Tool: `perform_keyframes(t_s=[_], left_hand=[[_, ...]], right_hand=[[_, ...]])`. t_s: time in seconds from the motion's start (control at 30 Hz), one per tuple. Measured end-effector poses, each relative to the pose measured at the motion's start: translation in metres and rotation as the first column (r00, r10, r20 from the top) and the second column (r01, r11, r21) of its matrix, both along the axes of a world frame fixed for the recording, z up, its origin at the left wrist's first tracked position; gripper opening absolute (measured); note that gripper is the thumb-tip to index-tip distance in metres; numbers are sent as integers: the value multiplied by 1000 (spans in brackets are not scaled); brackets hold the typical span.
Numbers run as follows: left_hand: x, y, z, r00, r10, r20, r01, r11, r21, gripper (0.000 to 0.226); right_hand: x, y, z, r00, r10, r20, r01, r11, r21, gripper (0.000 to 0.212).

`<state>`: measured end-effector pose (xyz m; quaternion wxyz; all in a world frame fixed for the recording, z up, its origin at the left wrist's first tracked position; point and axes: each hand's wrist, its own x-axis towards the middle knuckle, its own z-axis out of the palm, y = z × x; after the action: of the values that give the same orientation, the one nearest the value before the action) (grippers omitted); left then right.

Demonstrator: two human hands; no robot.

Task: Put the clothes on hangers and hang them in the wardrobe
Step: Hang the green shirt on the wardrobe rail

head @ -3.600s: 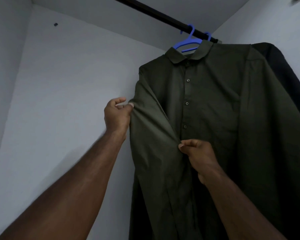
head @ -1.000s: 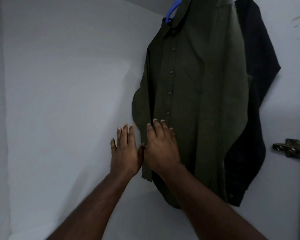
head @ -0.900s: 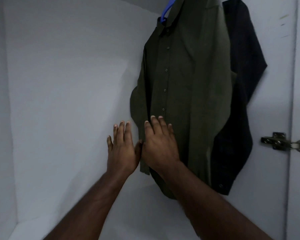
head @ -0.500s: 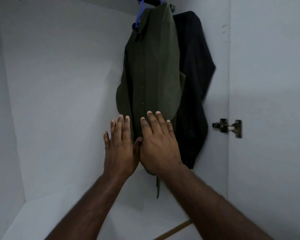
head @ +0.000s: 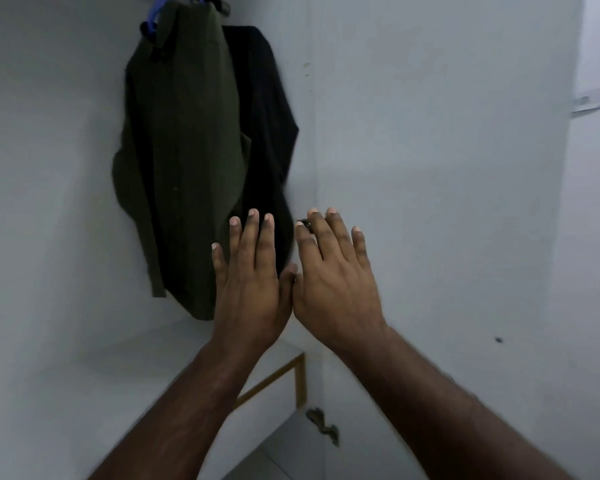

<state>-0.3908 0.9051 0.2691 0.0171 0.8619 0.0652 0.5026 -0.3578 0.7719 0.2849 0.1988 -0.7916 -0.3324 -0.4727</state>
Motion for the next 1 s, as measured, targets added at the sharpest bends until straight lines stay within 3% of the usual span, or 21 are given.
perform_keyframes(t_s=[0.27,0.53,0.73,1.0], left_hand=[[3,-122,-18,966,-257,-22,257,966,-11,67],[8,-275,-31,840,-536,-87,535,844,-35,69],[21,-423,-61,703,-699,-130,702,712,-29,68],[0,-609,-96,440,-880,-180,893,450,-18,75]], right_hand=[[-31,-122,-18,973,-232,6,231,972,28,58],[-54,-268,-37,896,-440,-62,443,896,43,56],[-69,-405,-61,768,-626,-136,630,777,-20,59],[-117,-571,-91,558,-808,-188,818,574,-36,63]])
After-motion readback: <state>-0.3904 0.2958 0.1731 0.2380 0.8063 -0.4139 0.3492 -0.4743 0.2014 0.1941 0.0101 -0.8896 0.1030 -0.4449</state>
